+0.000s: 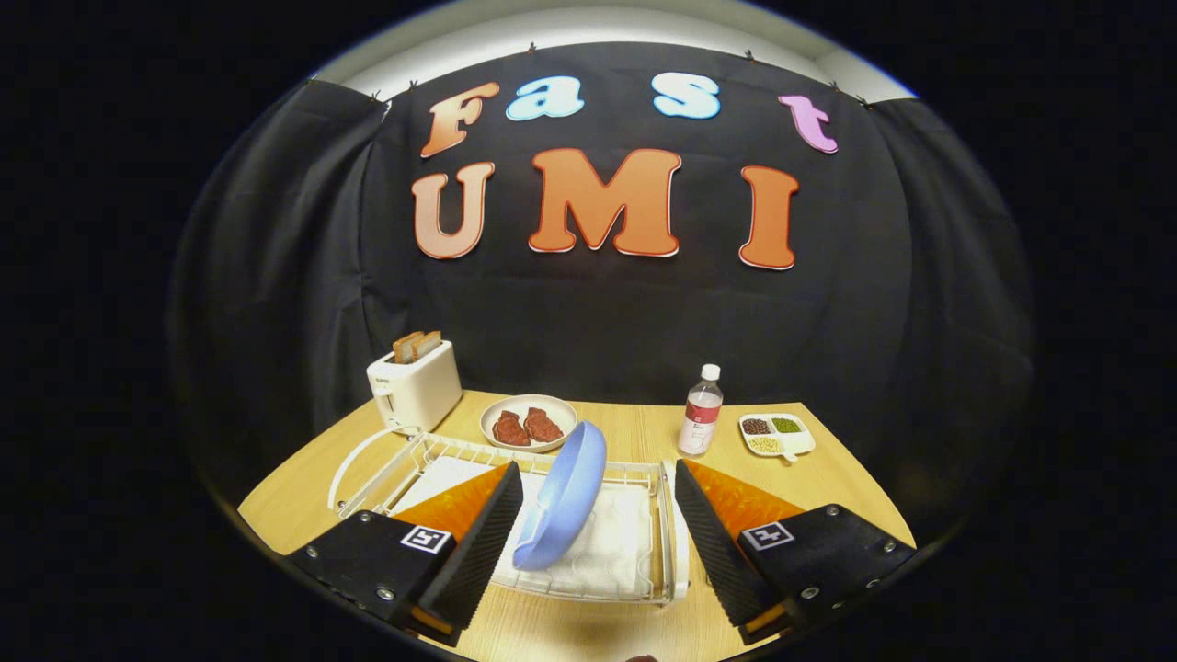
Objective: Take the plate from the dish rack, then take the spoon from the basket and place it into the plate.
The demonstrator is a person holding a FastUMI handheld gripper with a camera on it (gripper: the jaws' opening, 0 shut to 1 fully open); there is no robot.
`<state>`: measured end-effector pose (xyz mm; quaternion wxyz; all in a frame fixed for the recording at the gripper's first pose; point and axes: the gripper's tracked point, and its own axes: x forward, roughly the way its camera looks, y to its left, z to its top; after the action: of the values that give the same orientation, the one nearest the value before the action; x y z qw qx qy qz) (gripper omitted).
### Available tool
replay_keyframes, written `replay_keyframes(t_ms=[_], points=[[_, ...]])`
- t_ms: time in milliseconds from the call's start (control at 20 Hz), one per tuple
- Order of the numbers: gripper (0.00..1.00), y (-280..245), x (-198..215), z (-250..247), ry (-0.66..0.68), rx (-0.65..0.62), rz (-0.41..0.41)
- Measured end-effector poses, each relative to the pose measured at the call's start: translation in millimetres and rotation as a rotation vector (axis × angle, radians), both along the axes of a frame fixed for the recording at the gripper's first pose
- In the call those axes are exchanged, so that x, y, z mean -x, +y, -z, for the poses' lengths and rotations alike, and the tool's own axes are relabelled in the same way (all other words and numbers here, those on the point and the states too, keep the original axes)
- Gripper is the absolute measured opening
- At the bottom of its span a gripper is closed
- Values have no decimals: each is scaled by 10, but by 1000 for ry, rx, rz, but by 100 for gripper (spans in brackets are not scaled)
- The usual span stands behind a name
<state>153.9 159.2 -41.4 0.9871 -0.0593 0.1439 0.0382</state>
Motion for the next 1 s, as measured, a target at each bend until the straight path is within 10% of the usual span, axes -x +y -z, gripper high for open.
replay_keyframes(t_ms=[550, 850, 1000], points=[[97, 184, -658, 802, 292, -35, 140], [27, -77, -703, 854, 341, -91, 266], [24, -66, -693, 785, 312, -65, 266]])
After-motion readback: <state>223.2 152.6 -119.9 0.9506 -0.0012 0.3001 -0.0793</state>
